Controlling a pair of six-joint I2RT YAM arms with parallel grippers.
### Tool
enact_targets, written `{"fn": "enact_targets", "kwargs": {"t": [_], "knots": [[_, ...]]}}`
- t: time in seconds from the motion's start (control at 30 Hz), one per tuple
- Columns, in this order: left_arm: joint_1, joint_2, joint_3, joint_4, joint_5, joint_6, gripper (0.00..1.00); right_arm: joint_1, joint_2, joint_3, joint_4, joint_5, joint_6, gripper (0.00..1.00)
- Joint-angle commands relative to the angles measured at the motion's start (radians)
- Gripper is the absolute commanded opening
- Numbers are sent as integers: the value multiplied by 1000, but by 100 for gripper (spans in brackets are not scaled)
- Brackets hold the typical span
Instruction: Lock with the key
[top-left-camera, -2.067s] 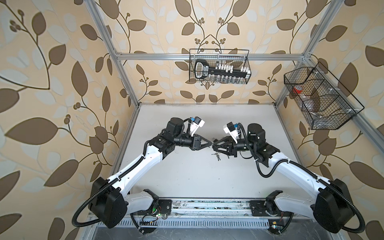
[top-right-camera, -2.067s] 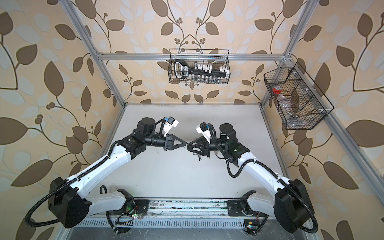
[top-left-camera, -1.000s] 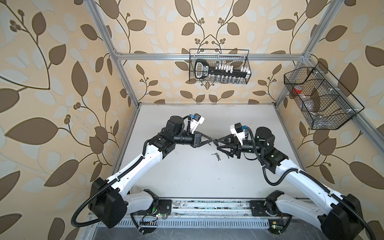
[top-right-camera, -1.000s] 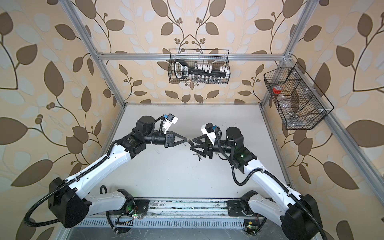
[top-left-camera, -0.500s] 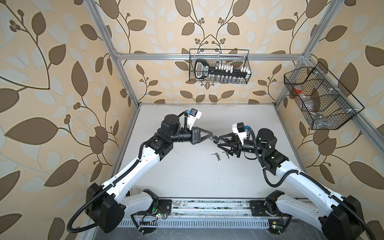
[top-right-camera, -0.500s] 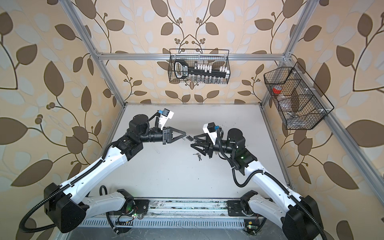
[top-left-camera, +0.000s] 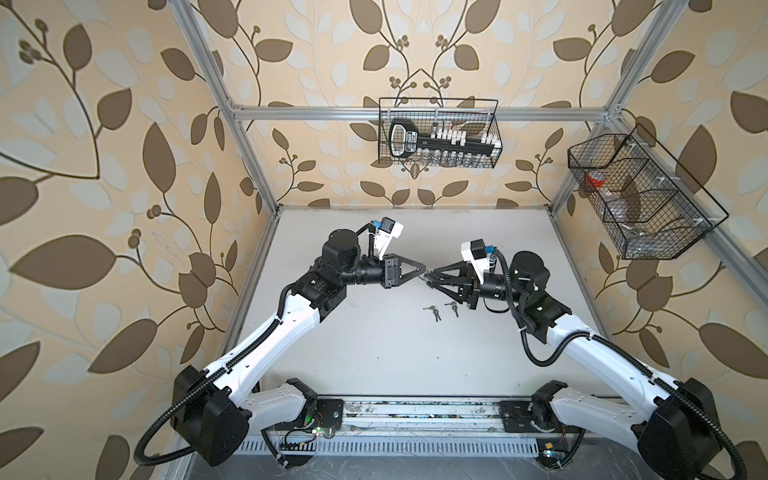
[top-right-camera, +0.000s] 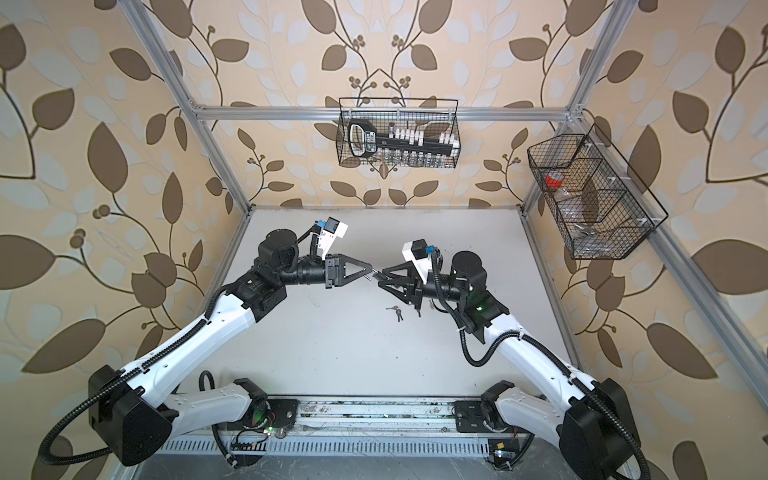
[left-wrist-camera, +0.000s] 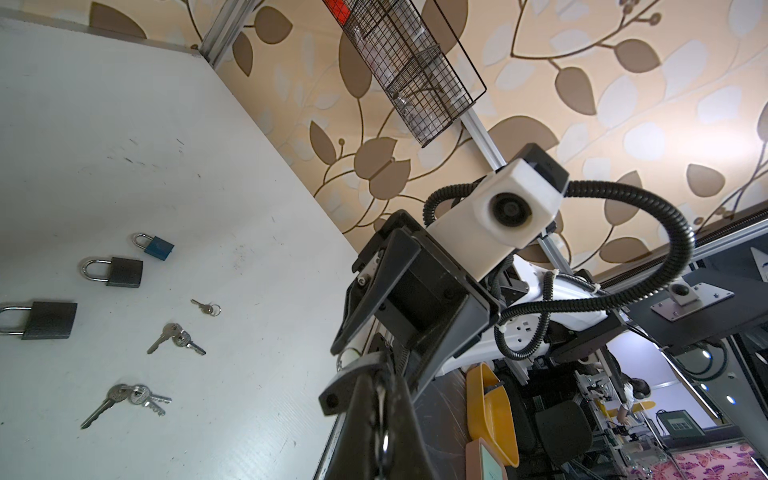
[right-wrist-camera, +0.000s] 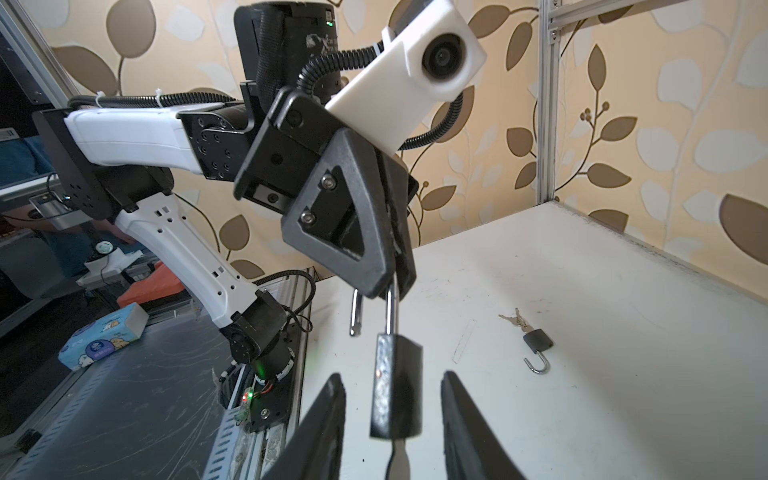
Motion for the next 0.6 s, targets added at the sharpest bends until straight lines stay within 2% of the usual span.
{"fn": "enact_targets", "kwargs": {"t": [0.0, 0.17, 0.4, 0.57], "knots": [[-2, -31, -4, 76, 31, -4, 0, 10, 15, 32, 23, -24, 1, 38], [-2, -31, -3, 76, 31, -4, 0, 15, 23, 34, 23, -21, 1, 37], [-2, -27, -1, 75, 32, -1, 0, 15, 22, 36, 25, -19, 14, 20], [-2, -34, 27, 1, 7, 65, 0, 10, 14, 53, -14, 11, 58, 6]]}}
